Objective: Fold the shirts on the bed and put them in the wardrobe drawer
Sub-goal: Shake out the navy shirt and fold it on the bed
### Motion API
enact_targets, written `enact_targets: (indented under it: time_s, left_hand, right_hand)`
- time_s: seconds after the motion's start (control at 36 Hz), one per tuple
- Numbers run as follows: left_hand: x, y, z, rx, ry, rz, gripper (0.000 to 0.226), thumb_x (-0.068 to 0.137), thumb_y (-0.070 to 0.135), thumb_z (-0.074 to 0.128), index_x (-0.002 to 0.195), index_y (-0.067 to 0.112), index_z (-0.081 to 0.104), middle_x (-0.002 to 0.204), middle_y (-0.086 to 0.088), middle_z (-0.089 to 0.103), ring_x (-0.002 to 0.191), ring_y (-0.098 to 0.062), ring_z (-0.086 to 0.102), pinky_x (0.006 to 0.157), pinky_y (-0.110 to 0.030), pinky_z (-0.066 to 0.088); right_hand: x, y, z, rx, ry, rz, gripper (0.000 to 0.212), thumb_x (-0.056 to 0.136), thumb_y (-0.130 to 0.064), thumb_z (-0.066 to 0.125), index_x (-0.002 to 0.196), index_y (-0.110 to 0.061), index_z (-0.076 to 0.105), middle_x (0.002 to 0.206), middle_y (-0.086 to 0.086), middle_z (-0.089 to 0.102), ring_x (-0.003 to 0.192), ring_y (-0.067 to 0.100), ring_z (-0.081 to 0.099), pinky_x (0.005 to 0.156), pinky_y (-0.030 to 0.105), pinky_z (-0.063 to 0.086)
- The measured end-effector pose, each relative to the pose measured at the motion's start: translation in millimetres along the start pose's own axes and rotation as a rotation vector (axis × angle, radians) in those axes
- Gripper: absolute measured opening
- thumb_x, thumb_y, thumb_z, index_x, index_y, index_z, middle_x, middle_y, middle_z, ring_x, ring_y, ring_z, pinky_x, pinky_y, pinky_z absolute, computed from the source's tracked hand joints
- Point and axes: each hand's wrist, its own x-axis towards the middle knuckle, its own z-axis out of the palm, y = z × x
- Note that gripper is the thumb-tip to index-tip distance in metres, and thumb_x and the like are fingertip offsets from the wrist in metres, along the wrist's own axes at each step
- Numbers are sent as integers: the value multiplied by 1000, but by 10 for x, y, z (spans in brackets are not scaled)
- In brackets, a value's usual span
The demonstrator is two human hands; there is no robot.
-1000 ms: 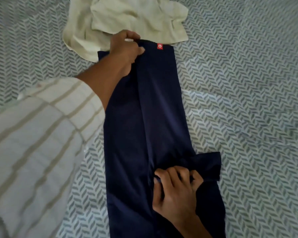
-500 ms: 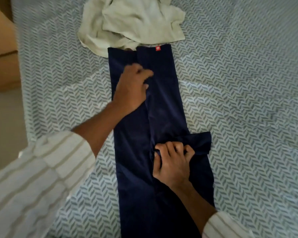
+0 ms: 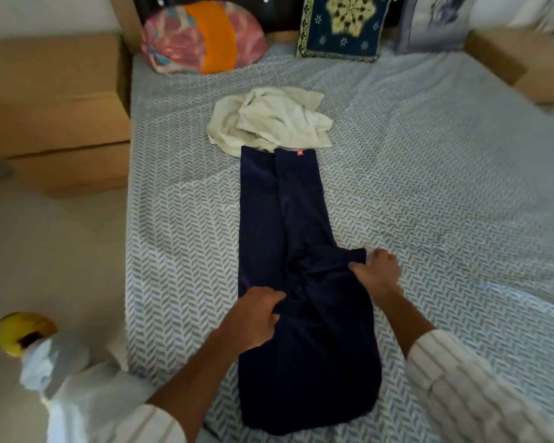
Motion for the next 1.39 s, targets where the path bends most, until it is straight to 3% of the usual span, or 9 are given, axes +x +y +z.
enact_targets:
  time_s: [0.14,0.25,0.36,0.56,0.69,0.81,1.03,1.14,1.39]
  left_hand:
    - [-162,8,163,15,-154,-60,53,99,23,58,149,16,44,159,-3,34,149,-20,27,119,-25,18]
    - [-276,-6,132,-153,-119,-169,45,100,27,58,143,19,53,156,0,41,146,-13,33,115,-19,20]
    - [-301,89,42,-618,44,-377,45,90,61,53,92,21,74,103,-1,74,105,-19,68,98,-32,51]
    - [-193,348,-151,-1509,-33,-614,78,85,78,49,112,7,69,111,-14,73,106,-33,69,90,-45,57]
    - [-285,292,-59,-1374,90,-684,24,81,19,79,98,6,69,96,-16,71,86,-28,66,80,-45,56]
    - [-384,183,61,-1309,188,-747,37,82,-13,63,113,7,56,113,-14,57,99,-27,59,67,-49,62]
    - [-374,125,119,-1305,307,-860,18,101,19,47,109,12,62,114,-15,63,96,-35,65,55,-40,59]
    - [-398,71,289,-1044,244,-666,69,69,59,82,118,21,52,114,2,59,100,-20,64,65,-38,63]
    - [-410,20,440,-411,315,-589,26,85,20,54,109,20,64,94,-11,72,85,-31,70,79,-41,60]
  right_hand:
    - [127,159,-9,291,-59,12,17,86,-29,73,77,-17,66,83,8,70,96,37,68,90,45,54]
    - [-123,84,-77,485,47,-134,10,97,-26,59,92,-18,55,85,6,63,90,33,65,83,47,55]
    - [-779,-38,-139,362,154,-551,10,99,-22,60,93,-20,51,71,-2,59,63,14,57,67,30,49]
    - [-1554,-89,281,-203,103,-1314,2,99,-27,56,101,-27,56,85,-9,66,73,16,60,82,36,46]
    - [-1709,184,430,-111,-140,-1256,40,95,-38,60,132,-28,52,126,-9,62,109,12,58,96,29,45]
    - [-1555,441,332,-235,-59,-1015,75,80,-40,65,148,-29,35,151,-5,42,138,16,40,113,42,35]
    - [-1200,877,55,-334,-230,-744,71,85,-16,57,152,-23,33,139,4,50,118,23,53,101,40,47]
    - [-1270,1010,74,-190,-82,-897,60,73,-4,53,129,-23,54,107,7,65,89,26,63,74,43,59]
    - [-1314,1082,119,-409,39,-966,35,71,-44,59,102,-34,73,105,-11,67,91,16,65,77,39,47]
